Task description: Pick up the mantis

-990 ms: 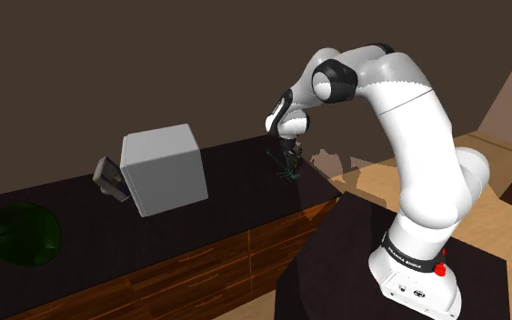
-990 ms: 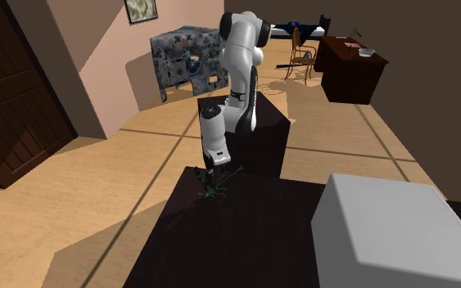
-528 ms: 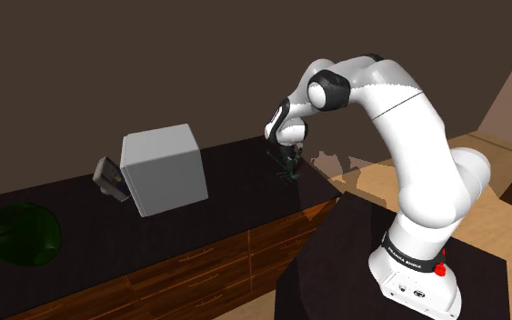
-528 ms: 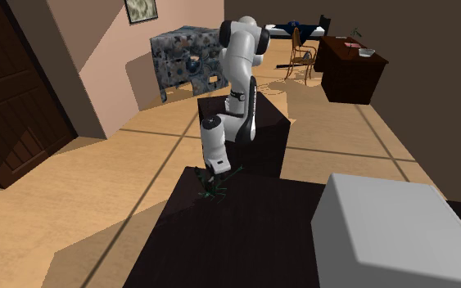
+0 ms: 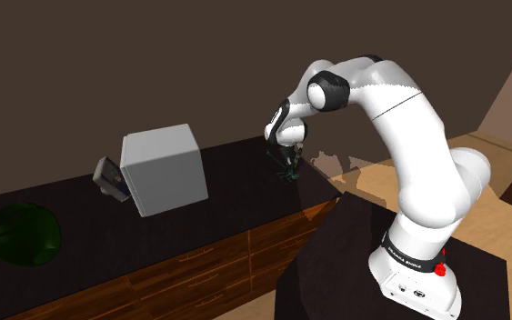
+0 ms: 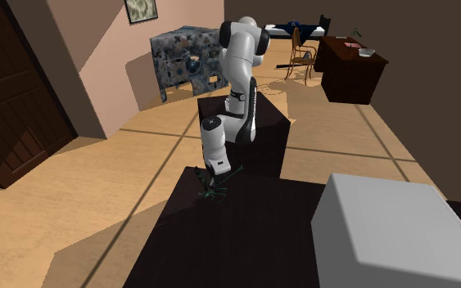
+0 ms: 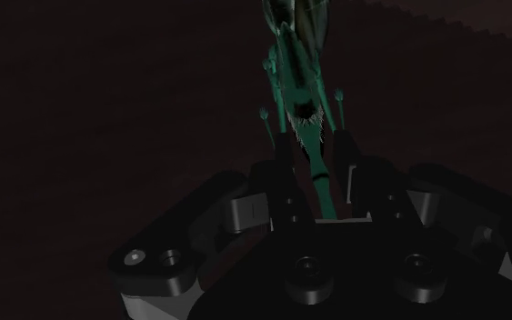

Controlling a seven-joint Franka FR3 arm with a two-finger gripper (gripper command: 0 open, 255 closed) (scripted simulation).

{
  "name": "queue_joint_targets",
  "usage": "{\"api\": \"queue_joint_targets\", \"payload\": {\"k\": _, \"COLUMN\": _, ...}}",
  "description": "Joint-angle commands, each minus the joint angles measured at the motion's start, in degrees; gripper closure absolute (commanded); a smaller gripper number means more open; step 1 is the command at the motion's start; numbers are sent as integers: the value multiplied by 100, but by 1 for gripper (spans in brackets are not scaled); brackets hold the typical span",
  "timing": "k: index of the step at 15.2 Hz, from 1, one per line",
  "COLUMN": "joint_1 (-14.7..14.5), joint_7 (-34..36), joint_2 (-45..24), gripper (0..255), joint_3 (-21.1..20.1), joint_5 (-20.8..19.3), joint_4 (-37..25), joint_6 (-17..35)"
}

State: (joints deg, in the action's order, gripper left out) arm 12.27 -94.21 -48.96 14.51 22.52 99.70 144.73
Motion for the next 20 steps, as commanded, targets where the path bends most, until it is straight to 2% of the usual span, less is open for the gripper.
{"api": "queue_joint_targets", "payload": {"k": 1, "joint_1": 1, "joint_7": 0, "joint_2": -3, "gripper": 255, "joint_3": 0, "joint_5": 0, "joint_4": 0, "joint_6": 0}}
{"api": "queue_joint_targets", "payload": {"k": 20, "joint_1": -222, "joint_7": 178, "joint_2": 954, "gripper": 255, "joint_3": 307, "joint_5": -282, "joint_4": 342, "joint_6": -622}}
